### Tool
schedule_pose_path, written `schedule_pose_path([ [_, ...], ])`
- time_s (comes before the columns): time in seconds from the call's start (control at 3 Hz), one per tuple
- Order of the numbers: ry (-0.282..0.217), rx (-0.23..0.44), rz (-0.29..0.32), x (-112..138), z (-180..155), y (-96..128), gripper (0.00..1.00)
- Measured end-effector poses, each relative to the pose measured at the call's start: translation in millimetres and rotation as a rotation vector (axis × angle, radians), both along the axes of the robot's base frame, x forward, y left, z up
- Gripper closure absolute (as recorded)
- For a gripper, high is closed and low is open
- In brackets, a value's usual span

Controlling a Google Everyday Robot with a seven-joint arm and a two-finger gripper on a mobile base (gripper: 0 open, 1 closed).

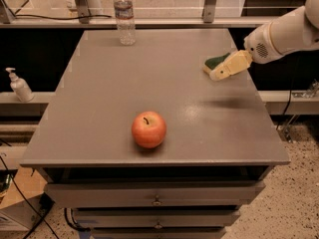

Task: Move sponge near apple

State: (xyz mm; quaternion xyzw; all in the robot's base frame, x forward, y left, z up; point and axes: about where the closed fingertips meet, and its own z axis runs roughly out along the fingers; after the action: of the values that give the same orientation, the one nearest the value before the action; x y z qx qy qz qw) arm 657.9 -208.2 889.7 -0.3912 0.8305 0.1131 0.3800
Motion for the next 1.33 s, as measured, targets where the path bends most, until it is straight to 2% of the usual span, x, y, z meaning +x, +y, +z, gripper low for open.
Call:
schedule_pose_path([
  [0.33, 0.004, 0.043, -0.031, 21, -15, 7, 0.00],
  [1.0, 0.014, 0.116, -0.103, 67, -44, 8, 0.00],
  [1.33, 0.035, 0.139, -0.137, 78, -59, 4, 0.18],
])
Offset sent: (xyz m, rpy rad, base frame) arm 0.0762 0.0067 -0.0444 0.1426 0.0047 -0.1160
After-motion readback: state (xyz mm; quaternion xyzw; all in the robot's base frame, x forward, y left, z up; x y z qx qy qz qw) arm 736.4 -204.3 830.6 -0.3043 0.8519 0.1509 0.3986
